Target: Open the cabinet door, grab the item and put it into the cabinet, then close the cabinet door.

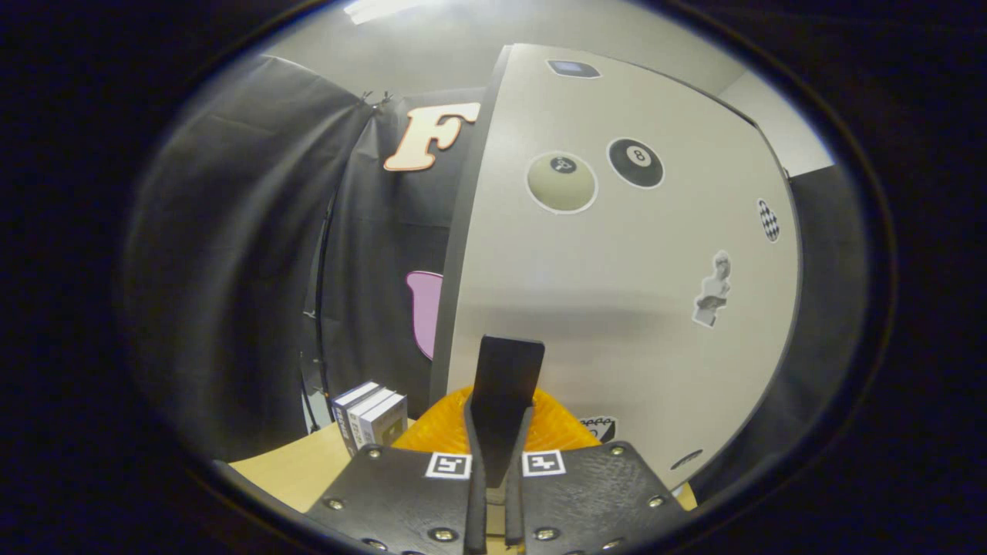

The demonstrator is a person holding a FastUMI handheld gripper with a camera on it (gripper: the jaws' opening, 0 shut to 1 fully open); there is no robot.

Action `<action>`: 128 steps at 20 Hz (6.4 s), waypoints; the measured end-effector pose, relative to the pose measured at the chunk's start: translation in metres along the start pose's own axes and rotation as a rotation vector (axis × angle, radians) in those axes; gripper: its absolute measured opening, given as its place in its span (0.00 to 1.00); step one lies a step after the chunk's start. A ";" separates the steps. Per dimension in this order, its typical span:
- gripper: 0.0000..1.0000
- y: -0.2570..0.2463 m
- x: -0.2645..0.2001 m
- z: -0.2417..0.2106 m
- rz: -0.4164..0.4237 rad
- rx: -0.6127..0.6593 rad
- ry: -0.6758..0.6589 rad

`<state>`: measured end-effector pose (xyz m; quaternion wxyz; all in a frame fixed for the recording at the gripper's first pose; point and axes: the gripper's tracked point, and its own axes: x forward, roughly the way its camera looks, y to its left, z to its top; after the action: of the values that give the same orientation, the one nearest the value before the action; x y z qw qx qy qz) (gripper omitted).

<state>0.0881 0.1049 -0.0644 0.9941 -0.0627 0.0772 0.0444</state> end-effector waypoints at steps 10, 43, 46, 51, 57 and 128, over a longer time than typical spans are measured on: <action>0.10 -0.003 -0.010 -0.001 0.008 0.005 0.012; 0.10 -0.048 -0.091 -0.013 -0.214 0.019 0.017; 0.09 -0.059 -0.106 -0.015 -0.246 0.015 0.020; 0.09 -0.073 -0.124 -0.018 -0.293 0.016 0.029; 0.09 -0.091 -0.144 -0.022 -0.331 0.018 0.038; 0.21 -0.073 -0.121 -0.230 -0.044 0.027 0.452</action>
<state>-0.0574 -0.0070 -0.2621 0.9530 -0.0592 0.2972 0.0066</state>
